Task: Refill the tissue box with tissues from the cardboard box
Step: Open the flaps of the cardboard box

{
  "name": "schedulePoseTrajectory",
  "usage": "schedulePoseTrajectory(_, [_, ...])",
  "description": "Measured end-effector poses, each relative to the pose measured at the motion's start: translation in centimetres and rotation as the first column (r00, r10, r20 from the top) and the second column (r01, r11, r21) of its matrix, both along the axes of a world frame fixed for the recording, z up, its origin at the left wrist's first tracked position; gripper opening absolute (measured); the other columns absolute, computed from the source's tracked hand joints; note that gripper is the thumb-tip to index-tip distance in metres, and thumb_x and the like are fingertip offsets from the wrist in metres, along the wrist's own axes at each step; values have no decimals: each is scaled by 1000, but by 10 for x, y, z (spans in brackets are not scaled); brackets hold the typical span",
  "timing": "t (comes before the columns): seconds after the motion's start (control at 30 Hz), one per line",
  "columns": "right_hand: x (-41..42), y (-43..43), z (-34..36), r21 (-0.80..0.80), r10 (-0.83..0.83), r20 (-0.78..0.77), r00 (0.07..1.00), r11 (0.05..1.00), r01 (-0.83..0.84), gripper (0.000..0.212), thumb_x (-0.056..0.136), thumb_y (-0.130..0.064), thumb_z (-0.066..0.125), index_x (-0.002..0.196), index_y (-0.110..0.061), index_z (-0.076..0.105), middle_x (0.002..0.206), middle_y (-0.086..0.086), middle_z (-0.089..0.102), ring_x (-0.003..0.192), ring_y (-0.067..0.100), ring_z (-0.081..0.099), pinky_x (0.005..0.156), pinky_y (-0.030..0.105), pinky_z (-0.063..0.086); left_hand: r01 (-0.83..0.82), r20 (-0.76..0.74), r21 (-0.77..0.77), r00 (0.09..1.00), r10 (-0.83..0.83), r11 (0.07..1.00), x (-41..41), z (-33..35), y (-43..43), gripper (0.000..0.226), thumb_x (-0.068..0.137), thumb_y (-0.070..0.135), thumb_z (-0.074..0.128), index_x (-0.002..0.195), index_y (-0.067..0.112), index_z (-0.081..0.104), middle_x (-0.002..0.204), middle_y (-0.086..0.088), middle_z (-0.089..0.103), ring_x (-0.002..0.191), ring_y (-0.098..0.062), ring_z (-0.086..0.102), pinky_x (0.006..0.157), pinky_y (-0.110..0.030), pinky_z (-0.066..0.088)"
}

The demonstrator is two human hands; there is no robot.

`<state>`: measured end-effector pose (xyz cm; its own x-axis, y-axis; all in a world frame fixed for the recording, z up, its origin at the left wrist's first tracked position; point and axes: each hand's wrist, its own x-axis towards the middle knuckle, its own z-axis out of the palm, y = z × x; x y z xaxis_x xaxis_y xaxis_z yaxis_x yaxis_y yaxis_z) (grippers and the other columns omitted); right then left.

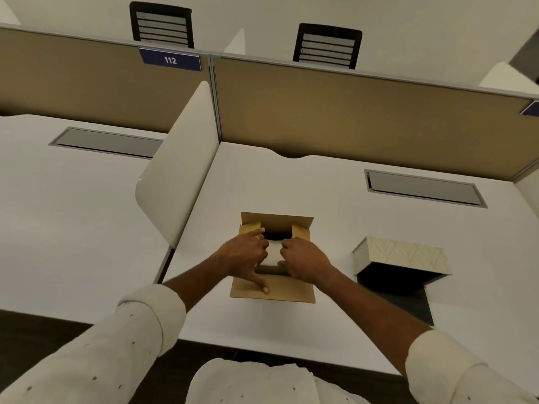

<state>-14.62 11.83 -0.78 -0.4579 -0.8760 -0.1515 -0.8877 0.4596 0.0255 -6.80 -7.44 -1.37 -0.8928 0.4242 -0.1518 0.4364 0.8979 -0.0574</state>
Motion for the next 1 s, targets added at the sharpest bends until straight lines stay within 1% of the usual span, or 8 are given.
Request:
schedulePoseTrajectory(0.07, [-5,1,10,33,-9,-43,999,999,10,29,95,-34,67,103,-8,76,105,9,72,97,24,66,84,35,54,-53,-51,25,997,54,998,-4,8,-8,71,81,81,51,94,15,72,102,-4,70,99,-20,62,97,-33,45])
schedulePoseTrajectory(0.17, [-14,4,22,84,-71,-104,992,993,80,21,91,-30,71,97,-11,75,97,7,73,91,26,68,86,35,52,-196,-21,51,980,198,979,-9,19,-15,68,80,78,55,112,18,65,111,-2,67,94,-19,62,79,-32,45])
schedulePoseTrajectory(0.27, [-18,9,28,100,-165,-123,979,979,178,30,85,-30,78,107,-12,66,104,8,72,85,28,69,70,34,47,-369,102,22,926,365,929,-16,22,-14,94,73,78,63,143,17,43,143,-7,51,114,-28,61,90,-43,51])
schedulePoseTrajectory(0.33, [-18,11,27,135,-216,-112,970,964,230,55,77,-34,86,120,-14,58,122,10,66,85,28,69,70,34,47,-412,167,-1,898,407,911,-17,20,-12,121,69,71,74,158,17,13,165,-12,21,142,-37,39,105,-50,46])
schedulePoseTrajectory(0.47, [-12,15,20,163,-302,-99,948,935,314,118,56,-56,92,149,-19,29,166,17,18,115,37,60,99,48,47,-390,201,-25,900,387,920,-15,11,-12,157,51,76,81,157,21,-20,166,-9,-26,154,-39,-13,114,-60,33])
schedulePoseTrajectory(0.6, [-21,18,17,222,-380,35,924,905,364,152,51,-65,90,159,-24,-8,169,10,-16,141,46,34,106,61,42,-406,295,23,876,382,914,-18,5,-22,170,39,74,87,156,20,-25,162,-9,-35,150,-38,-27,116,-69,26])
schedulePoseTrajectory(0.7, [-37,18,18,281,-413,240,879,896,345,162,50,-55,96,157,-28,-22,165,9,-29,136,45,47,102,53,50,-427,405,28,832,380,904,-28,1,-27,173,39,68,91,153,21,-30,160,-9,-39,146,-38,-35,117,-70,19])
schedulePoseTrajectory(1.0, [-73,2,14,386,-282,207,937,903,187,155,53,-64,91,159,-27,-16,170,11,-5,129,38,55,103,48,50,-482,497,-79,740,454,873,-47,-5,-23,173,39,62,95,151,26,-32,163,-10,-33,149,-37,-28,119,-66,12])
